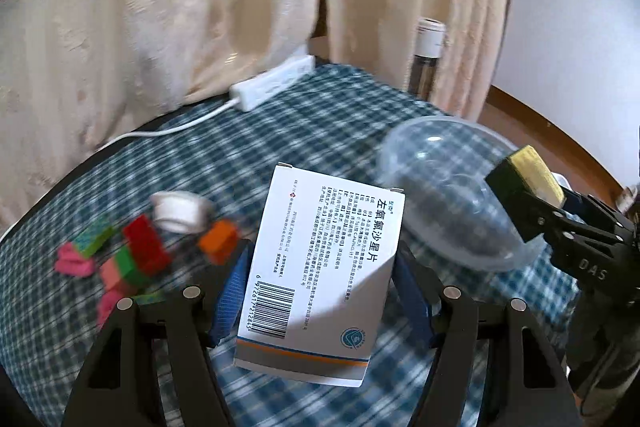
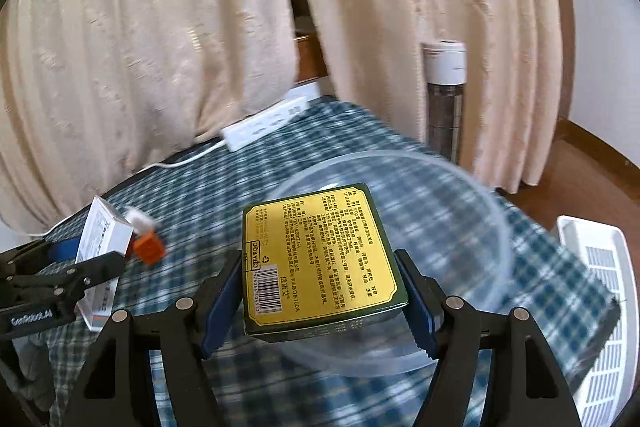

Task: Organize objects
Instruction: 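Carry the tin into the clear bowl and open the right gripper while left carries the box, then lower the white medicine box into the clear bowl and open the left gripper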

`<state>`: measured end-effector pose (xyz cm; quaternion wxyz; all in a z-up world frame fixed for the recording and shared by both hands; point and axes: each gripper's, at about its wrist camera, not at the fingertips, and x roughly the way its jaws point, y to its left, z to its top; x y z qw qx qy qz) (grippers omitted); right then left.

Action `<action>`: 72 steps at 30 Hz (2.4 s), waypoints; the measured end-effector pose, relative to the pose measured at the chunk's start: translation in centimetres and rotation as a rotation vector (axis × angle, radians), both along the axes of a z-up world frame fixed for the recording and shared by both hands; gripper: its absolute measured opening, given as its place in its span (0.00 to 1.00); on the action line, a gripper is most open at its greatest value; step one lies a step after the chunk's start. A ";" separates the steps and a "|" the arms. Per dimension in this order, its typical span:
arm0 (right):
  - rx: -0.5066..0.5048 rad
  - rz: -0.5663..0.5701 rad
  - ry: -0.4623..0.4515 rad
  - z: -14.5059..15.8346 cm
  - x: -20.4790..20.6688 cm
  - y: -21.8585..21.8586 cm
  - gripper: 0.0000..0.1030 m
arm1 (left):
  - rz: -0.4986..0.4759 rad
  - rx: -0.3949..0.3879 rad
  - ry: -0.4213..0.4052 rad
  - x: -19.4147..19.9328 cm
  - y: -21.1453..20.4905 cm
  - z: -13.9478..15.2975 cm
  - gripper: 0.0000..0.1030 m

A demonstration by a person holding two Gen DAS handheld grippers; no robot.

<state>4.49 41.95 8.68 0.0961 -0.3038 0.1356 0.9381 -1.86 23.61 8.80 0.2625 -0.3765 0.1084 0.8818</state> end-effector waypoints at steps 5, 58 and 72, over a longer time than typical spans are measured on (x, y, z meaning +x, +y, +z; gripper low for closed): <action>0.008 -0.037 -0.002 -0.2 0.2 2.6 0.72 | -0.062 0.004 -0.006 0.2 3.8 -0.2 0.67; -0.015 -0.037 0.030 0.6 -1.5 1.9 0.79 | 0.046 0.063 -0.023 -1.7 1.2 -0.7 0.77; 0.013 0.106 0.013 1.1 -3.5 -5.4 0.79 | 0.216 0.076 -0.016 -2.7 -8.3 -0.7 0.77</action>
